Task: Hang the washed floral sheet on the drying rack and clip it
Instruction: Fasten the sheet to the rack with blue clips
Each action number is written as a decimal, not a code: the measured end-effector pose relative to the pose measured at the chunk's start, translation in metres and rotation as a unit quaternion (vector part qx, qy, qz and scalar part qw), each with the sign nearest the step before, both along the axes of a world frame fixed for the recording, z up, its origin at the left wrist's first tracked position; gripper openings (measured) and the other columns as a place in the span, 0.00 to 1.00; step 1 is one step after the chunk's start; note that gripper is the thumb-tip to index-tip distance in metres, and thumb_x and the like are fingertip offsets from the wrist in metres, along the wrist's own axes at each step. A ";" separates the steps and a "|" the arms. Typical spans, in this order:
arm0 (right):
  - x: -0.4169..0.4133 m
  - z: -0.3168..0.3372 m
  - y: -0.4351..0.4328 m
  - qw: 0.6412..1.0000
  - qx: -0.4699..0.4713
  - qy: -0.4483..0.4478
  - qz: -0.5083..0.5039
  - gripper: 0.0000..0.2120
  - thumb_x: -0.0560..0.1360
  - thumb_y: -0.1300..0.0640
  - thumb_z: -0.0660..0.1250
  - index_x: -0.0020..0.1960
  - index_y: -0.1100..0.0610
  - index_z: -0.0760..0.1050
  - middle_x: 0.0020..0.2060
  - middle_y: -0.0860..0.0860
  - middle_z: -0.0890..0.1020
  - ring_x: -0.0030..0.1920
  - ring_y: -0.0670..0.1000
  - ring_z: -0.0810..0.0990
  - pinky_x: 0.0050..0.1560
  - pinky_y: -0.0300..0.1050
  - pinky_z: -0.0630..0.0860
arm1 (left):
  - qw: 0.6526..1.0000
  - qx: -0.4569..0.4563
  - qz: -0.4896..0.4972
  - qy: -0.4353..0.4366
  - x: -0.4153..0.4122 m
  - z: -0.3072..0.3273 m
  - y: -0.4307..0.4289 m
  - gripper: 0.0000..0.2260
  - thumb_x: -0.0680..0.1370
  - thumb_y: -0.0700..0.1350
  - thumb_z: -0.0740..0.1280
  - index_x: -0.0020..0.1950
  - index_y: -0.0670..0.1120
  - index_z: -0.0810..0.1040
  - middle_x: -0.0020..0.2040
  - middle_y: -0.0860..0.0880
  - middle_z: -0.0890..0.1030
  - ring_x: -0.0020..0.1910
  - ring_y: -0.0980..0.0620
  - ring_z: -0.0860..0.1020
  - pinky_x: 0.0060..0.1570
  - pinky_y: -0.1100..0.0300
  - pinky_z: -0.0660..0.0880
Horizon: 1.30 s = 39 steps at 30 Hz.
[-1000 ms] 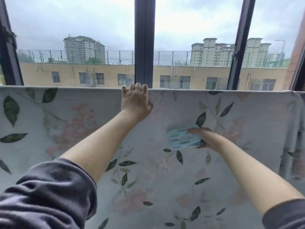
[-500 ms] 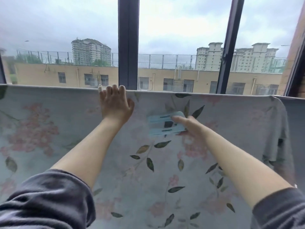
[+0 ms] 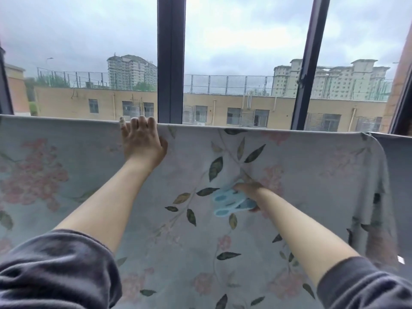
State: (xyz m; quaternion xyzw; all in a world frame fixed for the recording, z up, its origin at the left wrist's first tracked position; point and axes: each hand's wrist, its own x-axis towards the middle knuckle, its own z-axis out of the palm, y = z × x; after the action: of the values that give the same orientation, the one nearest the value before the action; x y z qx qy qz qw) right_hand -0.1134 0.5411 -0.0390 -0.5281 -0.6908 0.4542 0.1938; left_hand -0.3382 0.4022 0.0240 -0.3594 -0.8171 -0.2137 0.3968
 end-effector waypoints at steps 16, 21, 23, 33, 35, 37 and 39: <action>0.067 0.017 0.047 0.971 -0.039 0.233 0.047 0.17 0.75 0.48 0.67 0.60 0.56 0.74 0.53 0.56 0.82 0.52 0.57 0.80 0.55 0.52 0.77 | 0.996 0.076 -0.043 0.032 -0.006 -0.011 0.016 0.14 0.71 0.43 0.61 0.55 0.39 0.69 0.54 0.38 0.72 0.60 0.37 0.68 0.71 0.35 0.48; 0.085 0.014 0.052 0.998 0.000 0.019 -0.066 0.12 0.76 0.50 0.64 0.53 0.58 0.72 0.46 0.54 0.77 0.43 0.55 0.77 0.52 0.53 0.76 | 0.997 0.023 -0.068 0.018 0.034 -0.006 0.042 0.16 0.70 0.44 0.63 0.56 0.42 0.68 0.55 0.41 0.71 0.59 0.39 0.67 0.71 0.36 0.47; 0.090 -0.002 0.058 0.987 0.015 -0.142 -0.080 0.14 0.75 0.51 0.66 0.56 0.58 0.69 0.52 0.55 0.73 0.46 0.56 0.75 0.53 0.53 0.76 | 0.996 0.003 -0.085 0.025 0.054 -0.003 0.056 0.16 0.70 0.43 0.61 0.57 0.43 0.67 0.55 0.42 0.71 0.59 0.40 0.67 0.71 0.37 0.47; 0.174 0.002 0.122 0.978 0.053 -0.182 -0.085 0.18 0.73 0.51 0.68 0.57 0.59 0.72 0.52 0.54 0.72 0.51 0.57 0.75 0.50 0.48 0.77 | 0.987 -0.090 -0.132 0.035 0.168 0.007 0.153 0.24 0.75 0.52 0.58 0.67 0.42 0.62 0.64 0.41 0.68 0.66 0.40 0.63 0.71 0.41 0.51; 0.187 -0.010 0.139 0.969 0.050 -0.235 -0.059 0.18 0.71 0.51 0.70 0.56 0.59 0.70 0.53 0.54 0.71 0.46 0.54 0.74 0.43 0.45 0.77 | 0.988 -0.083 -0.124 0.038 0.186 0.005 0.170 0.23 0.75 0.53 0.59 0.66 0.42 0.62 0.64 0.42 0.68 0.66 0.40 0.63 0.71 0.41 0.51; 0.192 0.005 0.153 0.997 0.039 -0.065 -0.025 0.22 0.70 0.48 0.72 0.57 0.57 0.70 0.55 0.52 0.73 0.49 0.54 0.75 0.42 0.47 0.77 | 0.990 -0.077 -0.112 0.031 0.198 0.004 0.183 0.22 0.75 0.51 0.59 0.65 0.42 0.62 0.64 0.41 0.67 0.65 0.40 0.63 0.72 0.41 0.50; 0.198 0.033 0.169 0.993 0.021 0.111 -0.023 0.27 0.66 0.45 0.73 0.60 0.58 0.73 0.52 0.54 0.79 0.48 0.55 0.79 0.42 0.47 0.79 | 0.992 -0.077 -0.102 0.018 0.211 0.004 0.190 0.22 0.75 0.51 0.59 0.65 0.42 0.62 0.65 0.41 0.67 0.65 0.39 0.63 0.71 0.41 0.50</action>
State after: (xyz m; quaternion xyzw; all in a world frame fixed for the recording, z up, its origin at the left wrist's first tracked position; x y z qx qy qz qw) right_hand 0.0850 0.7104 -0.0058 -0.4856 -0.6626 0.4905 0.2907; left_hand -0.1274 0.5924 0.0275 -0.4743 -0.7829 -0.1826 0.3589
